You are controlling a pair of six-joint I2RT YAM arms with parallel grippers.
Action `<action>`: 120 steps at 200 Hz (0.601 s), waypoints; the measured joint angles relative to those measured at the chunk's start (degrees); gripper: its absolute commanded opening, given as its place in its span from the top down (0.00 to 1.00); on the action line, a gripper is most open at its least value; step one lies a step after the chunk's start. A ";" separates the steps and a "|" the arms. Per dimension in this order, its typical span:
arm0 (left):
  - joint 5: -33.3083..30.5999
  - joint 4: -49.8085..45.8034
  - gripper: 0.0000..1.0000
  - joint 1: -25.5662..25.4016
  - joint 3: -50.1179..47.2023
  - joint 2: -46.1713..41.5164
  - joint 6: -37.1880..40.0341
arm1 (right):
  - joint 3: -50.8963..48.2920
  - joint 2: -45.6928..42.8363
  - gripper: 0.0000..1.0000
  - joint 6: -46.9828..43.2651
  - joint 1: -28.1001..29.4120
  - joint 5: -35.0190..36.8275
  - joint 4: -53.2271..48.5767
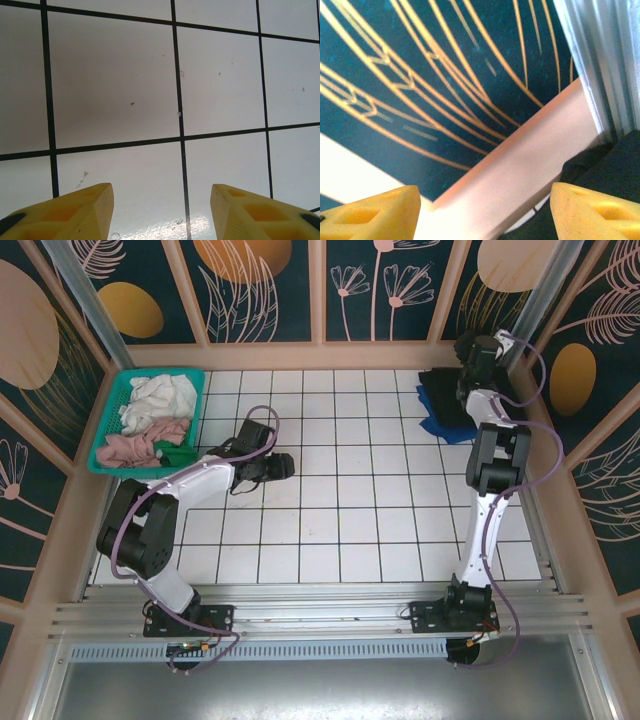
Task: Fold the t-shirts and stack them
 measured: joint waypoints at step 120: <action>0.24 0.92 0.42 0.00 -1.66 -10.43 -1.62 | -11.85 -5.20 0.35 0.24 -1.62 -3.06 -14.60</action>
